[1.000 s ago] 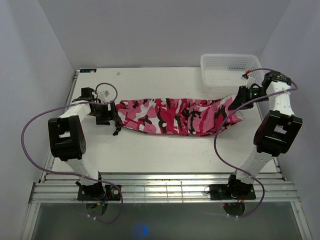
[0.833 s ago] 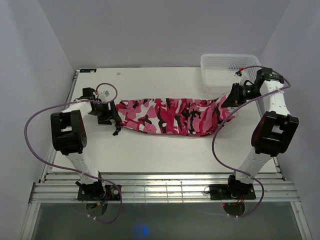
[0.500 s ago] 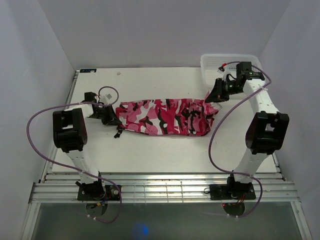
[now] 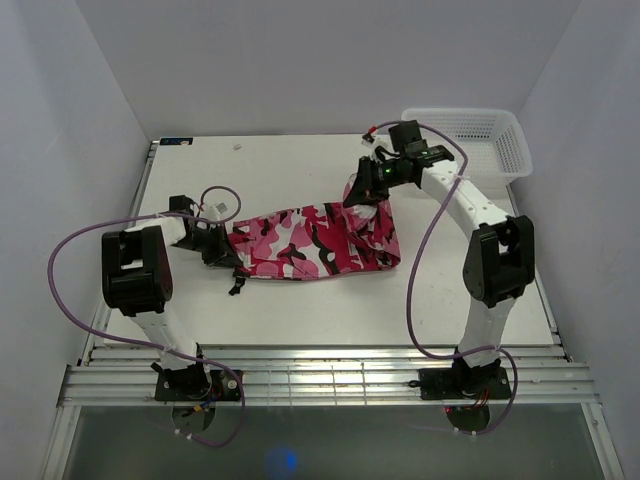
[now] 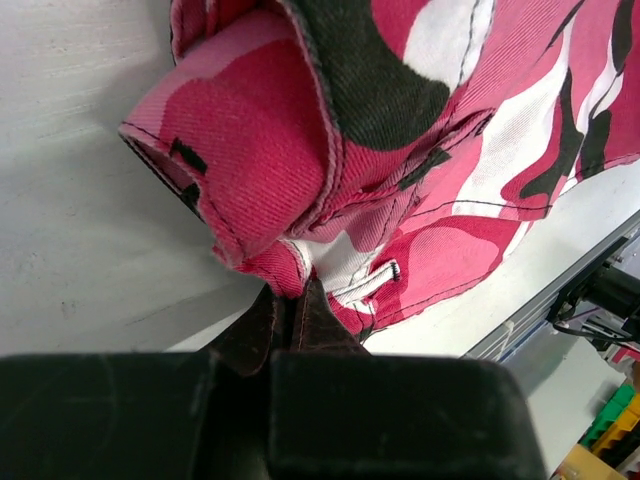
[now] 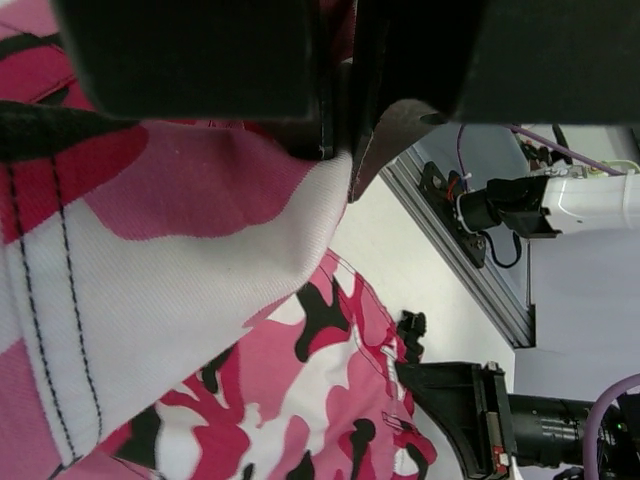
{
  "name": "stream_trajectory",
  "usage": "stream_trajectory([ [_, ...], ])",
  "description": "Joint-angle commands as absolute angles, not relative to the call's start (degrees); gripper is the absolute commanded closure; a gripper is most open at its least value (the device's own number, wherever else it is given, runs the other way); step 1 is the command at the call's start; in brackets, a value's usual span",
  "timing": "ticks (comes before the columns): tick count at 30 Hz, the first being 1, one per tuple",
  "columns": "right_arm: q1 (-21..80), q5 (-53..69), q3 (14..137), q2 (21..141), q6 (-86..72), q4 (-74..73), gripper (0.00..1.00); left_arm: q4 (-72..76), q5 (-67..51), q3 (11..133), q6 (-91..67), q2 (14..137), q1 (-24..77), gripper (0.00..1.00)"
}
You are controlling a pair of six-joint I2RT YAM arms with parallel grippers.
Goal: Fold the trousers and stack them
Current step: Fold the trousers
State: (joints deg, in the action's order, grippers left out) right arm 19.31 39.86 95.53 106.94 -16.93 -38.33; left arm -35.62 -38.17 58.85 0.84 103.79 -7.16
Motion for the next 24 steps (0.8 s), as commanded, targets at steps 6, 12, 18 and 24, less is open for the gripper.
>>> stream_trajectory([
  [6,32.15,38.15,102.57,115.83,-25.92,-26.82,0.92,-35.69,-36.92,58.27,1.85,102.13,-6.86,1.00],
  [12,37.79,36.83,106.52,122.16,-28.65,-23.57,0.92,-33.58,-39.46,56.08,0.62,102.13,-6.86,1.00],
  [18,40.25,37.00,108.19,125.94,-32.08,-21.18,0.92,-30.94,-41.04,54.05,-2.90,103.53,-6.86,1.00],
  [24,42.10,37.53,109.25,127.18,-34.80,-18.99,0.92,-29.62,-41.48,54.14,-3.87,105.03,-6.94,1.00],
])
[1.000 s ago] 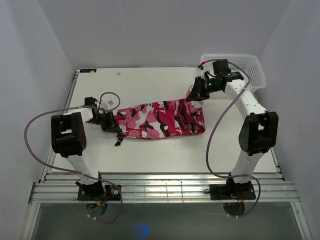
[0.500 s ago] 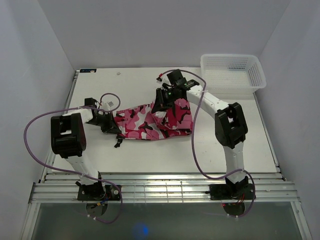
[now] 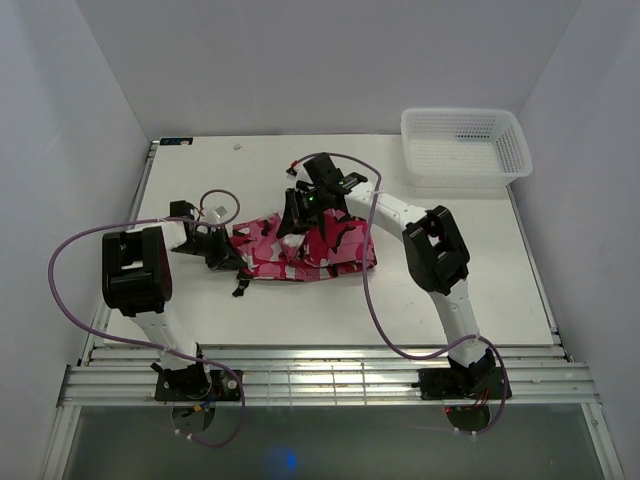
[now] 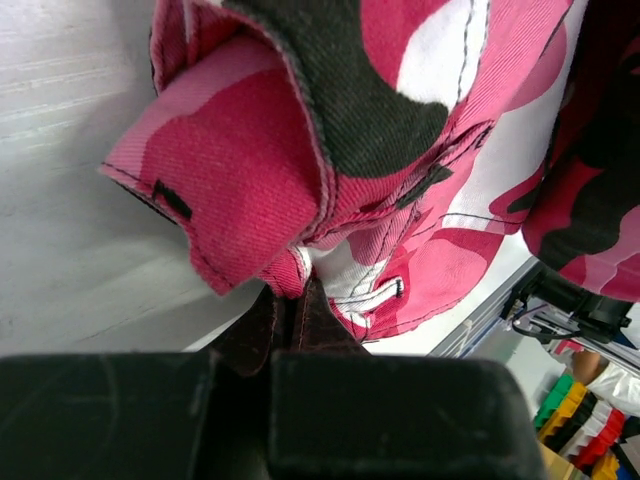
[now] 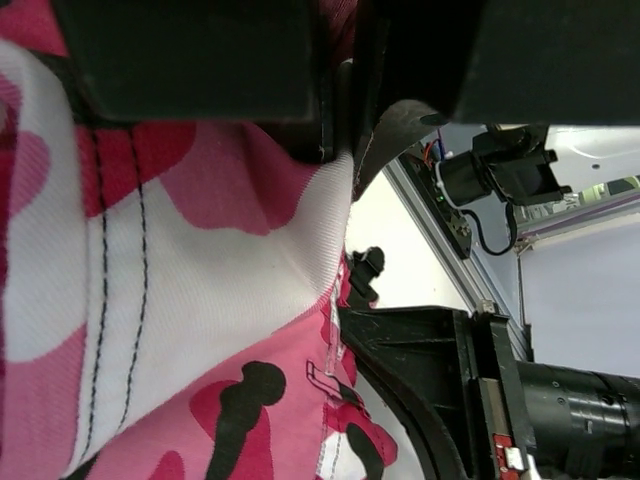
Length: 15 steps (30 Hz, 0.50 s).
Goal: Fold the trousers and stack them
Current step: Fold the trousers
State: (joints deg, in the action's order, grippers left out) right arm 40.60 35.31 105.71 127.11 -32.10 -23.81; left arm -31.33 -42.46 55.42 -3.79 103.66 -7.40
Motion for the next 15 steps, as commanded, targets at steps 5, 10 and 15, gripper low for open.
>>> stream_trajectory([
  [5,42.89,37.53,110.13,129.63,-38.58,-17.41,0.92,-29.36,-42.01,54.14,-4.13,105.64,-6.86,1.00],
  [10,43.94,36.91,112.14,130.69,-41.30,-17.93,0.92,-29.18,-41.66,53.18,-4.22,105.21,-6.86,1.00],
  [15,44.73,36.30,112.76,130.87,-42.36,-18.37,0.92,-28.83,-41.31,52.82,-4.39,104.94,-6.94,1.00],
])
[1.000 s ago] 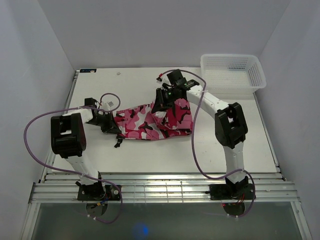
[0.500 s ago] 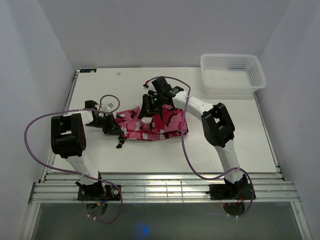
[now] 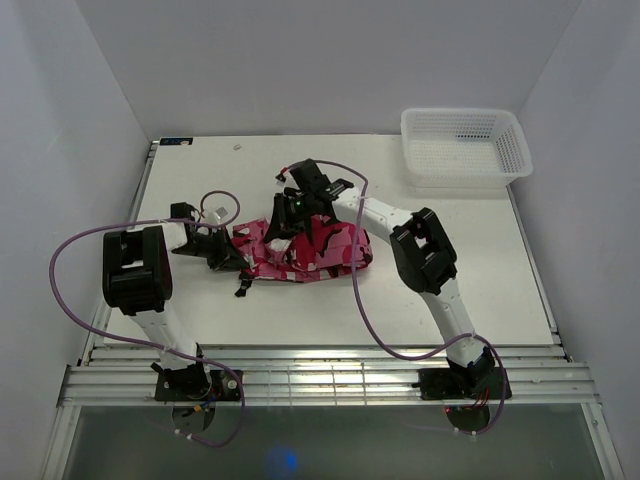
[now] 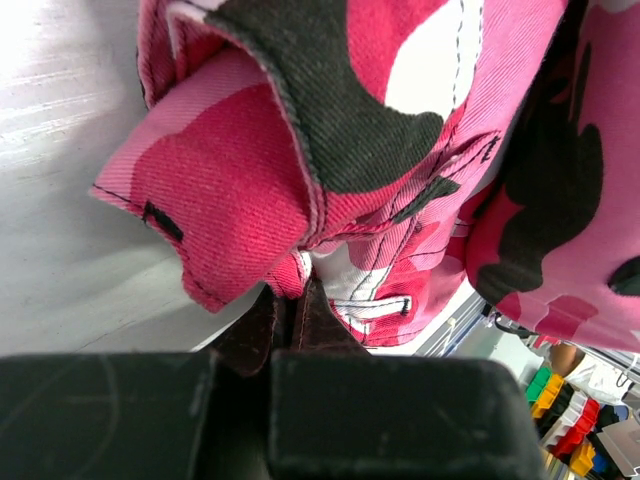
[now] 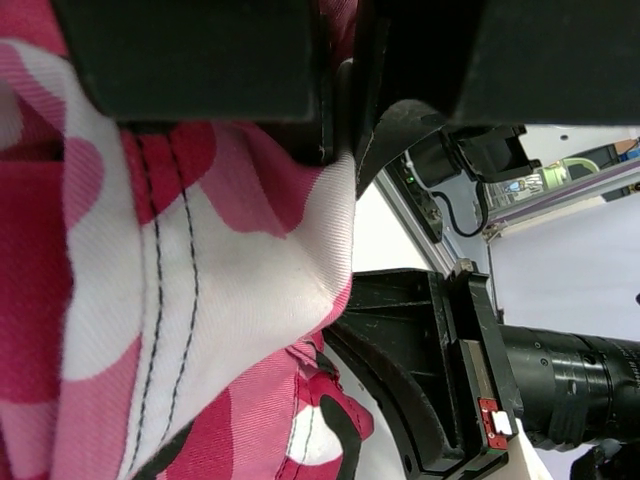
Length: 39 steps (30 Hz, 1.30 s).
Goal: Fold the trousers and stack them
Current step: Fold the trousers
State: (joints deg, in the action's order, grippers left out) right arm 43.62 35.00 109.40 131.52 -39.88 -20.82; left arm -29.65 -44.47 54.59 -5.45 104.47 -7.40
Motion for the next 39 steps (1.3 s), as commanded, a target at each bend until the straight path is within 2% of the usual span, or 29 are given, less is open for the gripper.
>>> stream_trajectory([
  [1,44.91,36.30,112.85,130.70,-42.54,-18.37,0.92,-28.74,-41.05,52.74,-4.48,104.85,-6.86,1.00],
  [13,46.58,35.68,113.20,132.36,-43.42,-16.53,0.92,-28.83,-41.31,52.65,-4.48,103.98,-6.94,0.99],
  [15,46.58,36.03,113.99,134.03,-42.46,-15.65,0.92,-29.18,-41.75,52.56,-4.31,102.22,-7.03,0.83],
  [17,46.58,37.17,114.00,135.17,-41.14,-14.51,0.83,-30.40,-41.40,52.64,-3.87,100.47,-7.29,0.72],
  [18,46.67,37.44,113.91,135.26,-40.78,-13.63,0.74,-31.02,-41.05,52.73,-3.69,98.37,-7.64,0.61],
  [20,46.76,37.62,114.08,135.53,-40.26,-13.19,0.71,-33.90,-38.60,53.70,-2.29,96.34,-8.61,0.49],
  [21,46.76,37.36,114.26,135.53,-39.99,-12.49,0.63,-35.32,-37.10,54.31,-1.76,94.68,-8.96,0.39],
  [23,46.67,37.00,115.05,135.53,-39.64,-11.96,0.47,-39.52,-35.43,56.07,-0.18,93.26,-11.50,0.33],
  [24,46.67,37.52,115.48,135.53,-39.46,-11.26,0.34,-40.94,-35.51,56.68,1.56,92.73,-12.47,0.32],
  [26,46.67,38.23,116.89,135.44,-39.37,-9.67,0.25,-44.80,-35.68,58.17,3.86,91.15,-15.54,0.29],
  [27,46.67,39.02,117.24,135.09,-39.37,-8.88,0.15,-46.04,-35.86,58.62,4.65,90.71,-16.60,0.29],
  [32,46.58,42.97,117.42,130.45,-37.80,-4.40,0.02,-51.93,-38.40,61.95,9.74,88.42,-24.33,0.28],
  [36,45.01,47.27,116.81,125.96,-32.44,-4.48,0.02,-52.65,-47.51,66.34,10.20,88.15,-25.31,0.27],
  [38,43.16,48.60,115.23,122.89,-30.33,-4.66,0.02,-50.12,-49.30,67.93,7.75,88.59,-23.74,0.21],
  [39,40.63,49.73,114.70,121.91,-29.37,-6.92,0.06,-49.40,-49.48,68.81,6.86,89.55,-22.60,0.20],
])
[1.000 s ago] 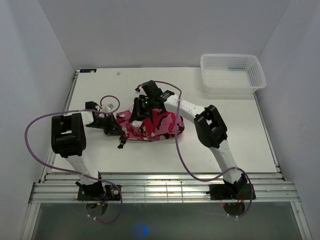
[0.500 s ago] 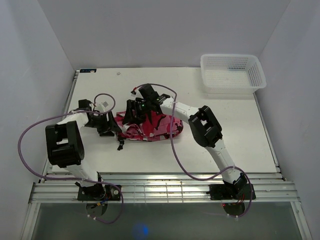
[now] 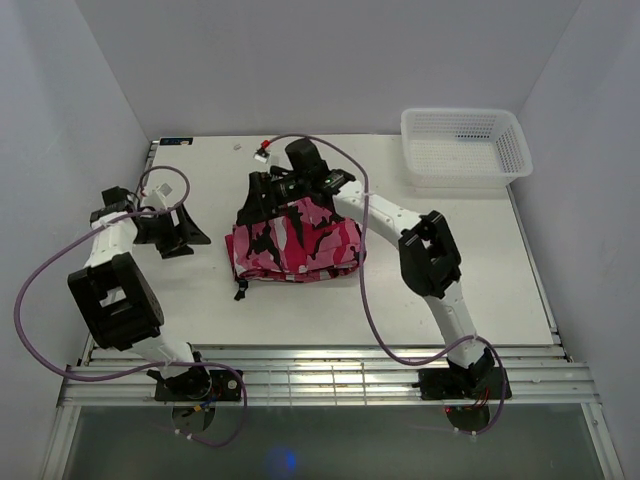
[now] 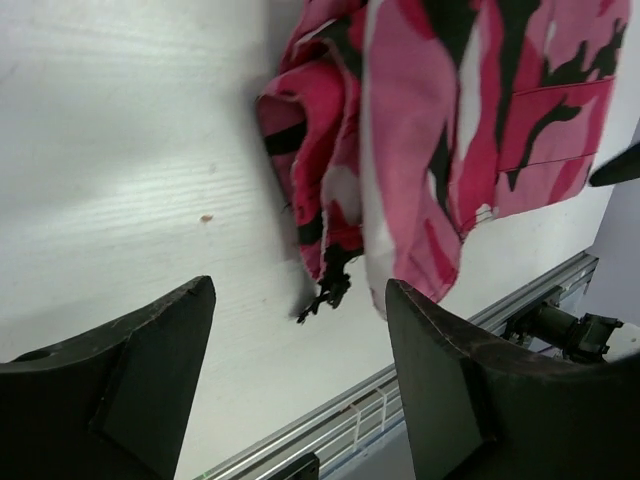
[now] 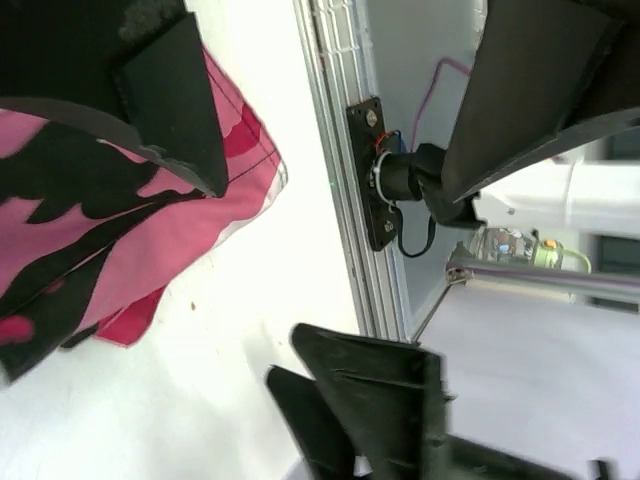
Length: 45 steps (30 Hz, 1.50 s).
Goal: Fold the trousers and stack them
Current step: Fold the trousers
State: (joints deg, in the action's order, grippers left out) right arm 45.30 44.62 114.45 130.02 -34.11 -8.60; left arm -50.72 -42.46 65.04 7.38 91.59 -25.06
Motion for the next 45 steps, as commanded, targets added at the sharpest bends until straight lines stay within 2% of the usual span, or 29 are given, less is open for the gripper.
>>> stream_trajectory([
  [1,38.95,50.18,114.52,121.12,-25.27,-9.55,0.09,-48.61,-49.13,70.38,5.46,90.00,-21.37,0.20],
  [2,35.46,50.19,114.87,120.07,-22.18,-13.15,0.15,-46.43,-48.17,70.92,4.67,90.26,-18.31,0.20],
  [3,33.68,49.84,115.13,119.62,-18.76,-17.01,0.26,-44.93,-46.60,71.19,3.70,90.26,-16.63,0.20],
  [5,29.81,48.00,114.70,118.48,-8.33,-28.96,0.34,-41.33,-41.00,71.54,0.80,90.53,-11.55,0.20],
  [6,25.79,46.94,114.26,118.04,-5.13,-32.40,0.45,-40.70,-39.04,71.80,0.62,90.96,-10.12,0.22],
  [8,21.04,44.93,113.91,117.95,5.38,-41.89,0.51,-39.56,-41.81,72.77,0.61,92.63,-6.88,0.32],
  [9,19.88,43.96,113.65,117.95,8.15,-44.27,0.61,-39.29,-43.49,73.21,0.62,93.25,-5.90,0.36],
  [10,18.65,44.38,113.12,117.95,10.61,-46.04,0.63,-39.37,-45.94,73.65,0.70,94.64,-4.93,0.44],
  [12,16.62,46.13,111.63,118.30,14.66,-49.65,0.73,-38.76,-50.70,74.44,-1.65,96.32,-2.21,0.50],
  [13,16.35,47.62,111.10,118.65,15.46,-50.18,0.74,-38.41,-52.10,74.53,-2.71,98.24,-1.50,0.53],
  [16,16.87,52.72,109.25,119.35,16.35,-50.28,0.78,-34.64,-53.00,72.52,-9.21,100.36,-0.97,0.53],
  [20,20.03,55.19,106.09,120.58,17.31,-47.82,0.79,-33.48,-47.39,71.89,-10.02,105.36,-2.88,0.46],
  [24,22.93,56.25,101.79,122.34,17.58,-45.80,0.78,-34.80,-43.87,71.72,-9.85,110.02,-9.74,0.47],
  [29,25.22,53.09,87.47,124.36,16.01,-39.29,0.78,-40.42,-39.90,75.32,-1.24,114.96,-11.69,0.47],
  [33,25.93,53.35,81.75,125.16,14.86,-36.74,0.79,-41.56,-46.30,79.35,4.12,111.89,-11.69,0.38],
  [34,26.19,53.35,80.69,122.98,14.16,-35.69,0.78,-42.96,-47.80,80.58,5.78,110.23,-11.69,0.33],
  [39,28.04,54.75,78.04,114.88,6.87,-27.08,0.62,-55.53,-59.03,84.20,15.54,103.55,-11.16,0.27],
  [40,28.04,55.02,78.92,112.96,6.33,-26.81,0.60,-58.16,-60.72,83.59,16.34,102.40,-10.90,0.27],
  [41,27.78,55.72,79.97,111.98,5.98,-27.15,0.53,-59.49,-62.12,82.80,17.22,100.30,-10.55,0.27],
  [45,27.07,58.35,84.28,108.11,5.45,-28.99,0.45,-66.35,-64.51,75.44,24.76,97.04,-7.56,0.31],
])
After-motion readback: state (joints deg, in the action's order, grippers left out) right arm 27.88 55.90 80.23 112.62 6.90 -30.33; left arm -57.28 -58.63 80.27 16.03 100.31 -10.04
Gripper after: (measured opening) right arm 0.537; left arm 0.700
